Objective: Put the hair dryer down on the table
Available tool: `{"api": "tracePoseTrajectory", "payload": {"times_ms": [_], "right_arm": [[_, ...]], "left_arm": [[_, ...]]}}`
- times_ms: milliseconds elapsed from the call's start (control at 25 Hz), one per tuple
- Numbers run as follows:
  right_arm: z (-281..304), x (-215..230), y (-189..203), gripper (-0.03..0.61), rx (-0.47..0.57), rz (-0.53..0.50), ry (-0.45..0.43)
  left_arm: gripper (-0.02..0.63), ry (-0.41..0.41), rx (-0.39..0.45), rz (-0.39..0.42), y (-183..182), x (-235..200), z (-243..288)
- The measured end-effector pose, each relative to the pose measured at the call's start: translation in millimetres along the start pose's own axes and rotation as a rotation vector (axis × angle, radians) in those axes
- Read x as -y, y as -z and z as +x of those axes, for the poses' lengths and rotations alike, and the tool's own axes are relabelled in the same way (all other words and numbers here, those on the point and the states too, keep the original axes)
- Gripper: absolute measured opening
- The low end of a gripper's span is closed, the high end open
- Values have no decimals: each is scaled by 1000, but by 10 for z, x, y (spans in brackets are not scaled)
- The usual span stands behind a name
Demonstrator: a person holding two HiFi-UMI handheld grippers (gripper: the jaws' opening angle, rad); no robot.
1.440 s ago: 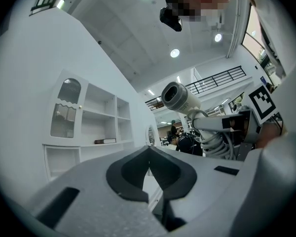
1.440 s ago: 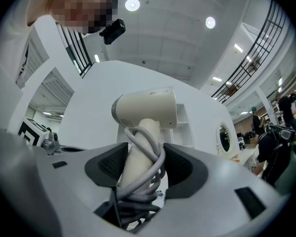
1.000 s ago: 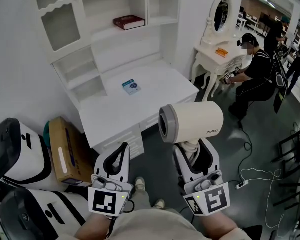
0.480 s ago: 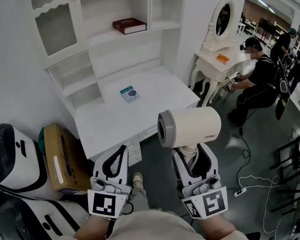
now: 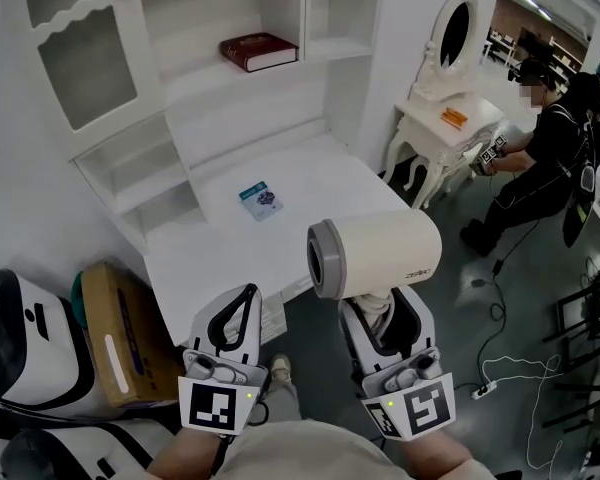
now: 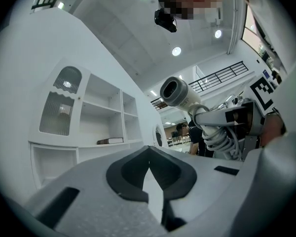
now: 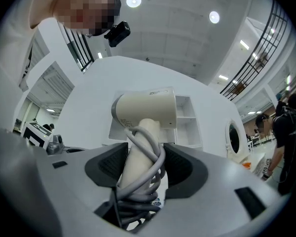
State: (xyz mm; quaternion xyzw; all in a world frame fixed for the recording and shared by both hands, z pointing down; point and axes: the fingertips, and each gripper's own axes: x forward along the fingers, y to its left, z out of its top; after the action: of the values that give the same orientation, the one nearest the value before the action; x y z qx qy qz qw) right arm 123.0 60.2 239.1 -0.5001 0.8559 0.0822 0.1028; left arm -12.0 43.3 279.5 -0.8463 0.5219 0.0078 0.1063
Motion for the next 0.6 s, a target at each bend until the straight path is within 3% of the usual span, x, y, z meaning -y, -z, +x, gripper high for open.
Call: {"api": "tracePoseTrajectory", "payload": {"times_ms": [600], "right_arm": [[1455,269,398,229,-4,18,7]], "left_arm": [[12,24,-11,-7,304,-1079,1063]]}}
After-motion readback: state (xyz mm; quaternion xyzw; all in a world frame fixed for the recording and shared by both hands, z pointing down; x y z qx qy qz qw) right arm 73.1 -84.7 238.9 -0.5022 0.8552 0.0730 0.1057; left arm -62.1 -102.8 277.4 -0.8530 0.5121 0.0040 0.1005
